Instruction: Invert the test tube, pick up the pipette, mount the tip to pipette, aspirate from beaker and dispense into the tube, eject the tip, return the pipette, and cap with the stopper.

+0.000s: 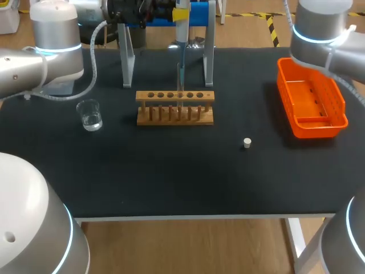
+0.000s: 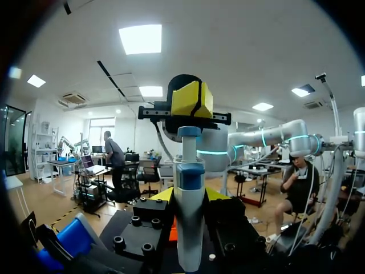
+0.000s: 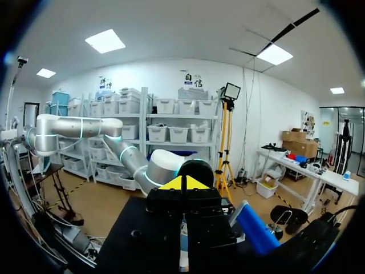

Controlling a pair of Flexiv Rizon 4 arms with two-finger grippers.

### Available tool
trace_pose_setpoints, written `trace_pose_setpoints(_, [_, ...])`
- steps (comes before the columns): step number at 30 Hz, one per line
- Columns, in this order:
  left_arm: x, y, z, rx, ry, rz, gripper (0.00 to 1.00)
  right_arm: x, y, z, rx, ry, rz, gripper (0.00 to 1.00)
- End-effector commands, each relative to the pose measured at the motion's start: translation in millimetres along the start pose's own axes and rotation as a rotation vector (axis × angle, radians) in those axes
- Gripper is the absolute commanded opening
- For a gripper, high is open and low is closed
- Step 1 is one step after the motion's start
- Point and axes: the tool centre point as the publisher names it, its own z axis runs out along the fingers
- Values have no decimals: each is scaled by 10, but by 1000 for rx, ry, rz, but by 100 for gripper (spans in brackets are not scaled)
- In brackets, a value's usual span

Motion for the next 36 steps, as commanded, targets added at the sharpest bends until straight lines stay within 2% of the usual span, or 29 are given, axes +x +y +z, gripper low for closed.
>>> trace_pose_setpoints(1, [-10,-7,-3,-2,3,-1,0,79,65,-241,-47,0,-33,51])
trace_pose_setpoints(2, [-10,-7,-3,-2,3,-1,0,86,75,-296,-60,-2,-38,100])
trace_pose_setpoints(6, [-10,-7,-3,-2,3,-1,0,113,47,-537,-80,-17,-49,100])
trace_pose_setpoints(11, [-10,-7,-3,-2,3,-1,0,169,-97,-825,-86,-35,-53,100])
trace_pose_setpoints(15, [-10,-7,-3,-2,3,-1,0,222,-281,-955,-44,-54,-82,100])
trace_pose_setpoints(19, [-10,-7,-3,-2,3,-1,0,311,-558,-1016,-5,-35,-115,100])
trace_pose_setpoints(27, [-10,-7,-3,-2,3,-1,0,416,-1280,-911,93,-32,-191,100])
trace_pose_setpoints(36, [-10,-7,-3,-2,3,-1,0,252,-1976,-649,151,-50,-108,100])
